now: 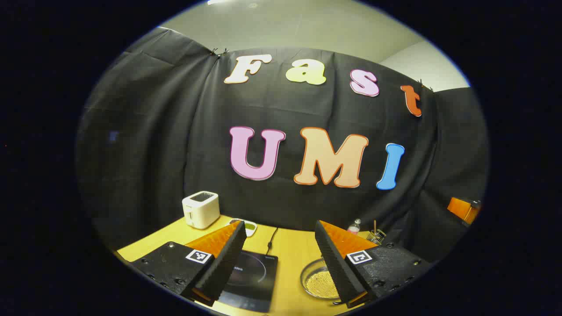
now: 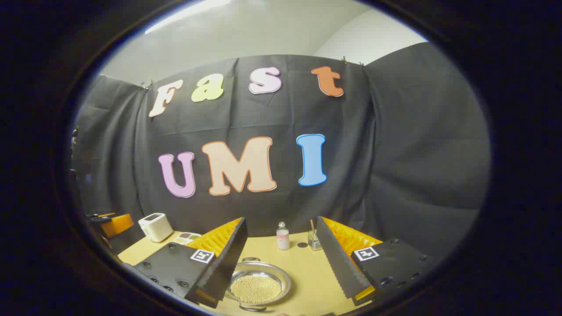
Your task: First push the handle of the pot to place it horizontally, then grasp the pot with both hands and set it on the induction cooktop.
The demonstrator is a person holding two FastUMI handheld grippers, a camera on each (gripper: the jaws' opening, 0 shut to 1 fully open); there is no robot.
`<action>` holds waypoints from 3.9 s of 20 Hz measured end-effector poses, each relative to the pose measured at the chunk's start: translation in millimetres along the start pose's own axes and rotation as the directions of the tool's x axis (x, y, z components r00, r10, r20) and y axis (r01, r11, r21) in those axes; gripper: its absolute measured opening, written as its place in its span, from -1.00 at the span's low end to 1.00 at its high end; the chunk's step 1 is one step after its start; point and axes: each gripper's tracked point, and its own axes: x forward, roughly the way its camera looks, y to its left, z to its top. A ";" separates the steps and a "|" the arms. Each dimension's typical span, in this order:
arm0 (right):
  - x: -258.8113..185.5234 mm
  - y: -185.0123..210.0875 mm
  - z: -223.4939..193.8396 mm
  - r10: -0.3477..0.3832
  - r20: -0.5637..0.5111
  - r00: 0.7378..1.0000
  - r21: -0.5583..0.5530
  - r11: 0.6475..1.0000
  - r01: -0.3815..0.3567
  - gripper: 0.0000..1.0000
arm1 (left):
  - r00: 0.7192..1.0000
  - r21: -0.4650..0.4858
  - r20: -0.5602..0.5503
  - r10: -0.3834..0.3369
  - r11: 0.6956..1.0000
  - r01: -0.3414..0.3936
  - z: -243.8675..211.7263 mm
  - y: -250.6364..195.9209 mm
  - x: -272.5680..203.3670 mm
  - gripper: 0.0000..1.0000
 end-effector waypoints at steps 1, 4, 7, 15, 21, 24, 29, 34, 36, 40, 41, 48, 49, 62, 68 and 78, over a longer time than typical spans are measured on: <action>2.3 10.6 -2.0 -0.010 0.000 1.000 -0.007 1.000 0.010 0.87 | 1.000 0.005 0.010 -0.007 1.000 0.007 5.1 9.8 8.5 0.84; 6.8 38.9 -9.6 0.010 -0.029 1.000 -0.026 1.000 -0.011 0.89 | 1.000 0.031 0.005 0.001 1.000 -0.002 13.8 28.7 21.4 0.92; 13.6 50.3 1.5 0.042 -0.036 0.998 -0.041 0.998 -0.043 0.89 | 1.000 0.009 0.004 0.007 1.000 -0.007 16.5 20.6 21.9 0.92; 32.6 18.2 11.3 0.023 -0.044 0.999 0.001 1.000 -0.023 0.87 | 1.000 0.018 0.007 -0.016 1.000 0.016 23.0 -14.9 30.4 0.83; 35.4 7.5 18.3 0.009 -0.030 1.000 0.000 1.000 -0.009 0.84 | 0.999 0.010 0.013 -0.029 1.000 0.029 24.8 -24.3 32.6 0.91; 30.7 2.8 21.6 0.001 -0.022 1.000 -0.005 1.000 -0.001 0.84 | 1.000 0.009 0.013 -0.023 1.000 0.022 24.8 -22.2 28.8 0.83; 18.5 3.9 23.4 0.017 -0.023 1.000 -0.011 1.000 -0.017 0.84 | 1.000 -0.016 0.001 -0.031 0.999 0.031 20.9 -22.4 14.8 0.83; 7.1 21.9 6.8 0.073 -0.063 0.995 0.004 0.997 -0.073 0.84 | 1.000 -0.003 -0.029 0.008 1.000 -0.008 10.3 -3.7 -3.7 0.83; 1.6 28.2 -5.0 0.088 -0.090 0.992 0.002 0.996 -0.088 0.84 | 0.999 -0.002 -0.035 0.029 1.000 -0.029 8.7 5.5 -9.7 0.92; -10.0 46.6 -34.0 0.117 -0.153 0.981 0.029 0.993 -0.113 0.84 | 0.997 0.016 -0.041 0.070 0.997 -0.070 6.2 24.9 -18.2 0.91; -12.7 51.5 -43.9 0.123 -0.176 0.977 0.043 0.992 -0.117 0.84 | 0.996 0.018 -0.043 0.076 0.997 -0.075 4.9 28.2 -19.2 0.83; -33.7 79.3 -138.3 0.179 -0.387 0.905 0.146 0.980 -0.132 0.37 | 0.995 0.038 -0.056 0.080 0.996 -0.078 -0.1 40.0 -26.0 0.91; -34.0 79.0 -148.0 0.177 -0.407 0.896 0.149 0.981 -0.126 0.36 | 0.995 0.042 -0.056 0.081 0.996 -0.079 -0.1 40.9 -24.9 0.84; -50.4 101.1 -273.9 0.245 -0.669 0.702 0.189 0.969 -0.158 -1.00 | 0.993 0.061 -0.056 0.102 0.993 -0.099 -2.1 46.0 -22.2 0.83; -56.7 113.1 -317.1 0.293 -0.733 0.614 0.240 0.956 -0.169 -1.00 | 0.990 0.074 -0.064 0.125 0.990 -0.120 -4.0 51.9 -25.1 0.84; -72.1 125.7 -381.7 0.315 -0.840 0.442 0.244 0.947 -0.210 -0.94 | 0.985 0.059 -0.079 0.153 0.987 -0.148 -10.8 57.4 -27.1 0.83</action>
